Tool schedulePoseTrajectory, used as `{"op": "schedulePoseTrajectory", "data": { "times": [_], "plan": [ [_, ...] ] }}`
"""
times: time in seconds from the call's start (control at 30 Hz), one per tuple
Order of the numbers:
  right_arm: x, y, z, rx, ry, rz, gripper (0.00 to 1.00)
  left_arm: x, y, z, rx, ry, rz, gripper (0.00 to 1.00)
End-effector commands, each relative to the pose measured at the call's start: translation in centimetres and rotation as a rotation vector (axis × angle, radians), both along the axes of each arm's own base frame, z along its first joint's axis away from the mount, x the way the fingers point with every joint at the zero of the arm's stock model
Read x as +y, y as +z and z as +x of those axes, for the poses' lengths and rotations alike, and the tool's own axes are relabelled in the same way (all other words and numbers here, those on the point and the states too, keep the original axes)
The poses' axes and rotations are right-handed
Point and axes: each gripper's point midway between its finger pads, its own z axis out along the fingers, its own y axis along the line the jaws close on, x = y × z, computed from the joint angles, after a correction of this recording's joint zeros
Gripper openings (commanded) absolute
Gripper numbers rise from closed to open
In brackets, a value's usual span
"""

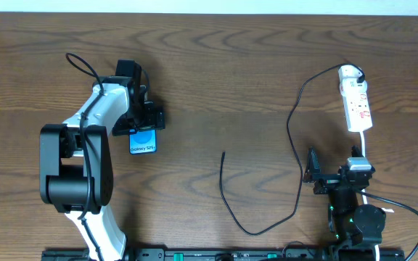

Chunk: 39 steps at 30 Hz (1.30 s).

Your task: Plug charger to phone and switch on socket

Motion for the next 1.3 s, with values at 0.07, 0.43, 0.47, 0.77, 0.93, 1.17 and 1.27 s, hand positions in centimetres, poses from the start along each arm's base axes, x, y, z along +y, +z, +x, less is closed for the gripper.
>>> {"op": "schedulePoseTrajectory", "data": {
  "times": [0.07, 0.43, 0.47, 0.77, 0.93, 1.17, 1.27],
  "plan": [
    [0.1, -0.2, 0.0, 0.003, 0.002, 0.009, 0.99, -0.4, 0.6, 0.7, -0.024, -0.017, -0.015, 0.98],
    [0.1, -0.2, 0.0, 0.003, 0.002, 0.009, 0.99, 0.5, 0.5, 0.9, -0.032, -0.014, 0.038, 0.98],
    [0.1, -0.2, 0.0, 0.003, 0.002, 0.009, 0.99, 0.5, 0.5, 0.9, -0.032, -0.014, 0.038, 0.98],
    [0.1, -0.2, 0.0, 0.003, 0.002, 0.009, 0.99, 0.5, 0.6, 1.7, -0.062, -0.028, 0.038, 0.98],
    [0.1, -0.2, 0.0, 0.003, 0.002, 0.009, 0.99, 0.6, 0.5, 1.6, -0.063, -0.027, 0.046, 0.98],
    [0.1, -0.2, 0.0, 0.003, 0.002, 0.009, 0.99, 0.4, 0.3, 1.3, -0.053, -0.027, 0.034, 0.98],
    [0.1, -0.2, 0.0, 0.003, 0.002, 0.009, 0.99, 0.6, 0.3, 1.4, -0.056, -0.027, 0.042, 0.98]
  ]
}}
